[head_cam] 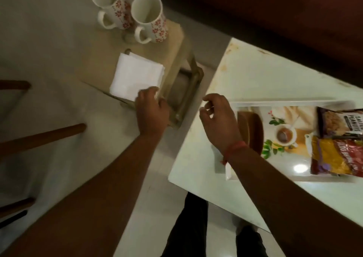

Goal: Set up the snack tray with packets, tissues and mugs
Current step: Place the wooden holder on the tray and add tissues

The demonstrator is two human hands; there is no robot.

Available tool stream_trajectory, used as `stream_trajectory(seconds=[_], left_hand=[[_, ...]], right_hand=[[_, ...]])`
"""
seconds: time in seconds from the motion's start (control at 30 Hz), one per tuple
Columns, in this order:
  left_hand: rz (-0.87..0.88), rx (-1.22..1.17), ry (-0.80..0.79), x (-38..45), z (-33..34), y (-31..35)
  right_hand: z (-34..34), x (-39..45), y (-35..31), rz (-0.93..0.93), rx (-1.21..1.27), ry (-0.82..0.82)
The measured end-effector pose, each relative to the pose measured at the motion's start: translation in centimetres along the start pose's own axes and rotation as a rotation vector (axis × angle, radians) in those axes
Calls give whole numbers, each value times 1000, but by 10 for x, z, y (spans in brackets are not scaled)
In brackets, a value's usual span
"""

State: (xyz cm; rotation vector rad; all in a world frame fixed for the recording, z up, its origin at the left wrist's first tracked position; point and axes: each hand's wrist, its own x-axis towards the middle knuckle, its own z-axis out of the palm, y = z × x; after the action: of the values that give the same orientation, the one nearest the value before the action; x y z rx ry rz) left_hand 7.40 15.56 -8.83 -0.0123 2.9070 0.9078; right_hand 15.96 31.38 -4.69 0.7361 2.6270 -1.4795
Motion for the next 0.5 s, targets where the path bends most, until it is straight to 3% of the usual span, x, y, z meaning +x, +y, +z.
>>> stream_trajectory(seconds=[0.13,0.3,0.4,0.5], left_hand=[[-3,236,120,61,-35,-38],[-183,419,-68,96,-49,-65],[-212,363,-119,100,-49,-66],[-288,167,-170,98,-47,-59]], right_hand=[[67,55,-29,204,95,-200],[128,94,-51,445,272,-218],[140,100,-55,481,206,-143],[140,97,-46,450,129,-171]])
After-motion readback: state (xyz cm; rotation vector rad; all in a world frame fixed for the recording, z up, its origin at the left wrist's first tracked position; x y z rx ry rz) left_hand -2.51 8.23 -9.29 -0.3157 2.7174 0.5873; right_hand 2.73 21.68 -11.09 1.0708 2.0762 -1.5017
